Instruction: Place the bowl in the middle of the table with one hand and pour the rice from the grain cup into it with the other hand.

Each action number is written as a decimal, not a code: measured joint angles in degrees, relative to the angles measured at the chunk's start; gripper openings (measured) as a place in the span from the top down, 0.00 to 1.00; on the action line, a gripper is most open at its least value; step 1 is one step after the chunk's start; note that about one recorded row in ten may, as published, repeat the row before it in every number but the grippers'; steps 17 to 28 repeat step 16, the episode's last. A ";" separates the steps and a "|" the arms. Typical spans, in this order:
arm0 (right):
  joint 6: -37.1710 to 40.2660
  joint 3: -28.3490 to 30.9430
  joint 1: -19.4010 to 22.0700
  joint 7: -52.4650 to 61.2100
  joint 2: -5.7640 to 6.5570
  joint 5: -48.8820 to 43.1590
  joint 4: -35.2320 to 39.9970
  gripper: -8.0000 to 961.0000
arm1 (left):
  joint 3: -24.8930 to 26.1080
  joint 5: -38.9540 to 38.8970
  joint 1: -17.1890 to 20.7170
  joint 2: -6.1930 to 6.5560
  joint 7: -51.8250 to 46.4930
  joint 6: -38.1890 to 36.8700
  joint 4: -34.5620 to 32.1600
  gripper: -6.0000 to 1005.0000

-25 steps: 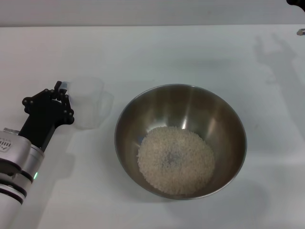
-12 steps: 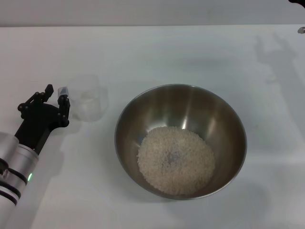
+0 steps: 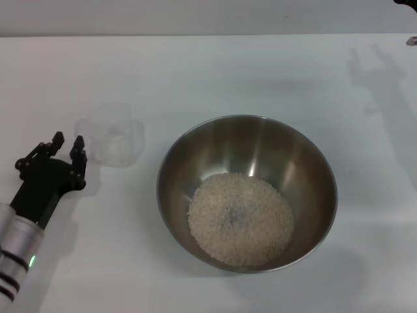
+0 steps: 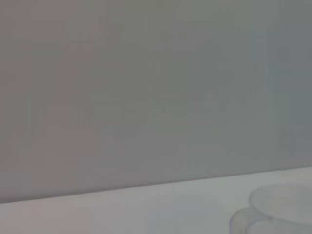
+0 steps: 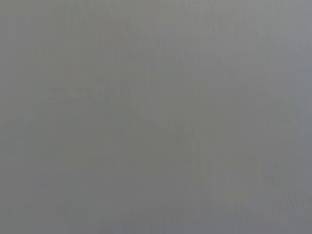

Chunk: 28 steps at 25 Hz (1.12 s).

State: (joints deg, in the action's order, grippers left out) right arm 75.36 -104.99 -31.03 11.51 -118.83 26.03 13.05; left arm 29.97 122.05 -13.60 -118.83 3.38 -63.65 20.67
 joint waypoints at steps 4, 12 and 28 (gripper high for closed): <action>-0.02 0.03 -0.04 -0.06 0.00 0.29 -0.19 0.49 | -1.95 0.07 1.53 0.07 -2.13 -3.88 -0.45 0.68; -1.29 0.18 -0.19 -0.42 0.02 0.50 -0.52 0.49 | -5.55 -0.19 2.96 0.05 -5.78 -8.90 -3.15 0.68; -1.64 0.18 -0.28 -0.44 0.01 0.52 -0.57 0.49 | -5.07 -0.29 3.94 0.10 -7.01 -9.76 -3.95 0.68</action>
